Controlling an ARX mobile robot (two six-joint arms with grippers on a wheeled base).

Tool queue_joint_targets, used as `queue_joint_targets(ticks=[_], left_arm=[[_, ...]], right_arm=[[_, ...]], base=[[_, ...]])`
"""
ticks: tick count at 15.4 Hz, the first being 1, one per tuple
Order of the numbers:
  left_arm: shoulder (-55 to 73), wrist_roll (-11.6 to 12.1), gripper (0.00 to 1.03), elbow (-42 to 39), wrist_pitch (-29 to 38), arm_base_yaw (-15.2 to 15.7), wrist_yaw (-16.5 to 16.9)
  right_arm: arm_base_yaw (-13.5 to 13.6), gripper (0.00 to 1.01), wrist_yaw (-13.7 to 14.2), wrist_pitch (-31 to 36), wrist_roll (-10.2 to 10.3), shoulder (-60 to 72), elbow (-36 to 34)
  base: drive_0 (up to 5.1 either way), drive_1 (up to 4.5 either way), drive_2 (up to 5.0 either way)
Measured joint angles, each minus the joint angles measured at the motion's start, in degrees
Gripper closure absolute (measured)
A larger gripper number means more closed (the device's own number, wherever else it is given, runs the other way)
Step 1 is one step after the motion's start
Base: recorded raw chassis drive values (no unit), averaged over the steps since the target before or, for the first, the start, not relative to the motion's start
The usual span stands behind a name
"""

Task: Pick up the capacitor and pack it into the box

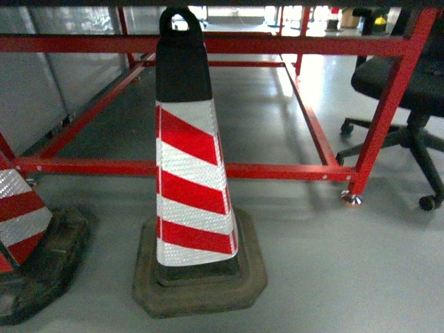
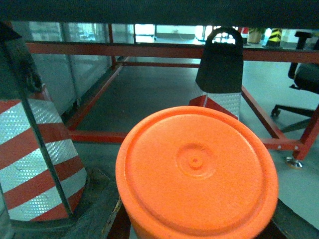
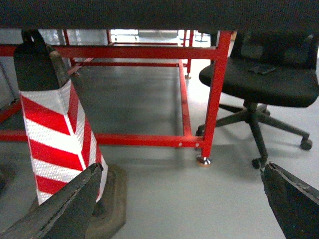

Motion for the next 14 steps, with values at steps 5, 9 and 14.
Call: queue_joint_targets(ticks=[5,9,14], left_arm=[[0.0,0.4,0.58,0.0,0.0,0.0,-0.1],[0.0,0.6,0.58,0.0,0.0,0.0,-0.1],[0.0,0.6,0.58,0.0,0.0,0.0,-0.1]], right_arm=[[0.0,0.03,-0.1,0.0,0.0,0.0,0.0],[0.0,0.03,0.0,-0.1,0.0,0.0,0.0],[0.0,0.03,0.0,0.0,0.0,0.0,0.0]], base=[[0.0,0.00,0.0],[0.0,0.00,0.0],[0.0,0.00,0.0]])
